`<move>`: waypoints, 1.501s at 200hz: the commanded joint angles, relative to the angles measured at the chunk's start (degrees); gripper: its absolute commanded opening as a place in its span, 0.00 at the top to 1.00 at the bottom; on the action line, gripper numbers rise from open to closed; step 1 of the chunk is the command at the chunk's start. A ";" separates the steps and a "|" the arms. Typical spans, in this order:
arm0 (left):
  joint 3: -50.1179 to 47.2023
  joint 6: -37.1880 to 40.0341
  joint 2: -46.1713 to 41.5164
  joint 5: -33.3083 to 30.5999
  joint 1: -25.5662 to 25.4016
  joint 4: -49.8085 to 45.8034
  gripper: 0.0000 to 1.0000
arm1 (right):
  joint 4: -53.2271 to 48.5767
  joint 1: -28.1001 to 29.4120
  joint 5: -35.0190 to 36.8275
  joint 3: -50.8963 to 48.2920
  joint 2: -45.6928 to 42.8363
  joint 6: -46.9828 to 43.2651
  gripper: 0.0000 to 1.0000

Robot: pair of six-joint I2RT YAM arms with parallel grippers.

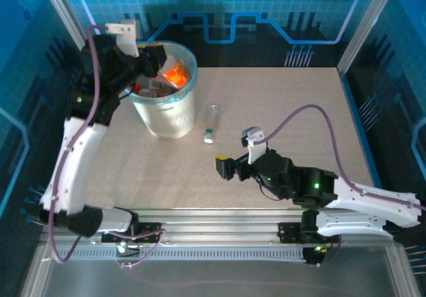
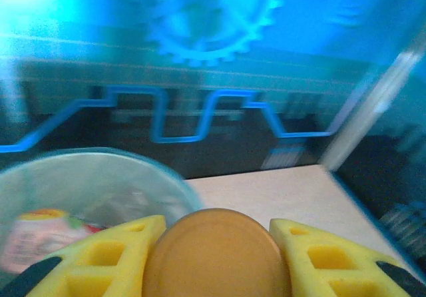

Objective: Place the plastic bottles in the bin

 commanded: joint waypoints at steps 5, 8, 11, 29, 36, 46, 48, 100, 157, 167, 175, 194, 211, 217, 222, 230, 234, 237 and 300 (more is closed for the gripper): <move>5.43 7.20 7.41 -7.15 2.31 -5.82 1.00 | -3.87 0.03 4.10 2.80 -0.06 0.47 0.00; 5.51 7.70 7.86 -7.49 2.41 -5.85 1.00 | -4.28 -0.02 4.19 2.85 -0.12 0.60 0.00; 5.50 8.17 8.39 -7.76 2.45 -5.77 1.00 | -4.60 -0.06 4.35 2.93 -0.15 0.71 0.00; 4.91 10.70 10.56 -7.44 2.50 -6.02 1.00 | -6.00 -0.13 4.92 2.78 -0.56 1.26 0.00; 3.56 11.56 10.90 -6.88 2.45 -5.37 1.00 | -6.18 -0.09 5.14 2.39 -0.80 1.44 0.00; 0.92 12.68 10.68 -6.00 2.41 -3.79 1.00 | -6.17 -0.17 5.35 1.78 -1.18 1.88 0.00; 0.57 13.00 10.62 -5.86 2.36 -3.40 1.00 | -6.18 -0.16 5.33 1.69 -1.33 1.95 0.00; -11.20 23.47 8.45 -2.45 -0.99 1.34 1.00 | -5.70 -0.48 5.22 0.37 -0.62 2.63 0.00; -9.30 25.66 13.88 -1.28 -3.12 -4.88 0.98 | -5.88 -0.58 4.48 1.74 2.91 1.56 0.00; -6.60 24.94 15.64 -1.56 -3.29 -6.63 0.96 | -6.01 -0.65 4.15 2.13 3.53 1.24 0.00; -4.02 24.21 17.08 -1.61 -3.39 -8.52 0.95 | -6.09 -0.63 4.12 2.48 4.00 1.05 0.00; 2.59 21.98 20.46 -2.26 -3.57 -12.61 0.93 | -6.26 -0.73 4.11 3.26 4.92 0.88 0.00; 9.23 21.26 24.06 -2.96 -3.65 -17.74 0.86 | -6.26 -0.67 4.16 3.81 5.53 0.69 0.00; 11.27 20.82 25.28 -2.97 -3.74 -19.34 0.79 | -6.36 -0.83 4.25 3.99 5.64 0.65 0.00; 12.52 20.37 25.83 -2.75 -3.81 -20.50 0.72 | -6.36 -0.81 4.22 4.08 5.74 0.74 0.00; 13.72 19.67 26.28 -2.45 -3.83 -21.30 0.60 | -6.20 -0.81 4.09 4.10 5.83 0.87 0.00; 14.00 19.32 26.27 -2.33 -3.83 -21.27 0.57 | -6.20 -0.80 4.03 4.01 5.90 0.95 0.00; 14.07 18.96 26.13 -2.28 -3.83 -21.19 0.55 | -6.19 -0.75 4.07 4.01 5.96 1.06 0.00; 13.64 14.20 18.28 -4.18 -3.83 -14.53 0.51 | -7.29 -0.89 4.04 4.80 6.70 1.20 0.00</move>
